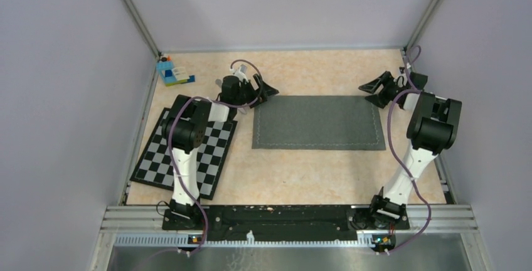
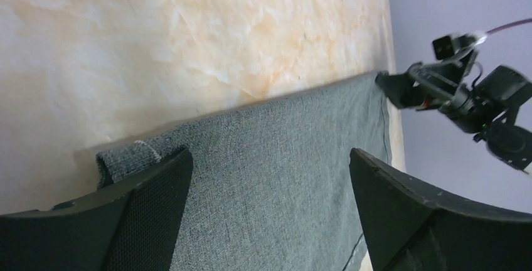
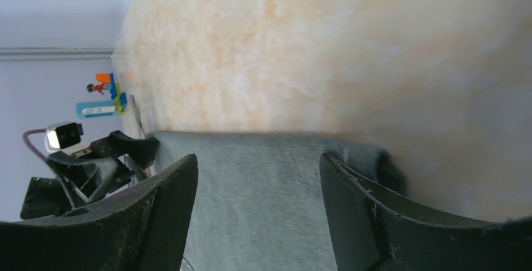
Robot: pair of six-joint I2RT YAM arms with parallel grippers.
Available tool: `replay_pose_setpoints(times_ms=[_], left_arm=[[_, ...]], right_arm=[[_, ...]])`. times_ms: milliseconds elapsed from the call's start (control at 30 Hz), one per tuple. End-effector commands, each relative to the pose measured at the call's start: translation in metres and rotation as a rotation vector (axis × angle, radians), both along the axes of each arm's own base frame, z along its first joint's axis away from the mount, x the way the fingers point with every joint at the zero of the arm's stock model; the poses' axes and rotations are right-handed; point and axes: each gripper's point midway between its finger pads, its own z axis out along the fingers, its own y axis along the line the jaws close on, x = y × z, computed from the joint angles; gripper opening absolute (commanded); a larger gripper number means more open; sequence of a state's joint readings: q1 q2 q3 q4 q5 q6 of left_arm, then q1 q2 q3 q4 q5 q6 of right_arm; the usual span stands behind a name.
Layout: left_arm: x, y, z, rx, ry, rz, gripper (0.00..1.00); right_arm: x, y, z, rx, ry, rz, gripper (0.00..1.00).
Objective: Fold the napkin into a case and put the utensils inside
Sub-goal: Smooth out the rectangle-folded napkin at the center of the board.
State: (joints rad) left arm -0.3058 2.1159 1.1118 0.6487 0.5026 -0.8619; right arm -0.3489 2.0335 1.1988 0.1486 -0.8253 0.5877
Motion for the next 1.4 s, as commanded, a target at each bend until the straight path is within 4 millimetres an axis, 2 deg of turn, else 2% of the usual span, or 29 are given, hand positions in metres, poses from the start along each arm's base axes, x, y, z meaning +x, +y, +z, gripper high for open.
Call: replay_pose_setpoints(times_ms=[0, 133, 233, 333, 400, 467, 533, 600, 667, 733, 800, 867, 933, 1067, 1200, 1300, 1367], left_arm=[[0.024, 0.024, -0.018, 0.037, -0.001, 0.085, 0.99], [0.025, 0.037, -0.033, 0.07, 0.022, 0.117, 0.99], [0.026, 0.037, -0.029, 0.088, 0.011, 0.091, 0.99], [0.028, 0.035, -0.005, 0.123, -0.036, 0.069, 0.99], [0.031, 0.035, 0.022, 0.155, -0.085, 0.057, 0.99], [0.03, 0.032, 0.051, 0.173, -0.125, 0.039, 0.99], [0.025, 0.028, 0.078, 0.164, -0.163, 0.022, 0.99], [0.019, 0.021, 0.092, 0.14, -0.179, 0.009, 0.99], [0.011, 0.009, 0.097, 0.097, -0.18, -0.016, 0.99], [0.004, -0.007, 0.091, 0.055, -0.164, -0.046, 0.99], [0.001, -0.023, 0.084, 0.017, -0.142, -0.076, 0.99], [-0.001, -0.037, 0.076, -0.002, -0.132, -0.096, 0.99], [-0.002, -0.045, 0.064, -0.007, -0.118, -0.108, 0.99], [-0.006, -0.039, 0.021, 0.035, -0.042, -0.087, 0.99], [-0.013, -0.025, -0.009, 0.111, -0.002, -0.058, 0.99], [-0.016, -0.015, -0.021, 0.175, 0.017, -0.049, 0.99], [-0.018, -0.011, -0.015, 0.212, 0.019, -0.051, 0.99]], right_arm=[[0.012, -0.023, -0.02, -0.036, 0.009, -0.023, 0.7], [0.013, -0.043, -0.041, -0.073, 0.059, -0.071, 0.7], [0.015, -0.055, -0.048, -0.147, 0.093, -0.094, 0.69], [0.019, -0.059, -0.03, -0.208, 0.098, -0.103, 0.68], [0.023, -0.059, -0.005, -0.285, 0.092, -0.108, 0.68], [0.026, -0.052, 0.026, -0.365, 0.072, -0.106, 0.68], [0.028, -0.033, 0.061, -0.42, 0.028, -0.094, 0.69], [0.025, -0.006, 0.077, -0.418, -0.006, -0.056, 0.71], [0.021, 0.037, 0.078, -0.351, -0.047, 0.034, 0.71], [0.014, 0.081, 0.071, -0.234, -0.081, 0.127, 0.71], [0.007, 0.111, 0.064, -0.103, -0.106, 0.189, 0.71], [-0.003, 0.128, 0.058, 0.017, -0.107, 0.218, 0.7], [-0.015, 0.134, 0.05, 0.085, -0.102, 0.239, 0.7], [-0.034, 0.118, 0.021, 0.075, -0.057, 0.238, 0.7], [-0.053, 0.078, -0.012, 0.063, 0.014, 0.151, 0.7], [-0.057, 0.052, -0.017, 0.048, 0.037, 0.077, 0.7], [-0.057, 0.043, -0.011, -0.017, 0.057, 0.059, 0.7]])
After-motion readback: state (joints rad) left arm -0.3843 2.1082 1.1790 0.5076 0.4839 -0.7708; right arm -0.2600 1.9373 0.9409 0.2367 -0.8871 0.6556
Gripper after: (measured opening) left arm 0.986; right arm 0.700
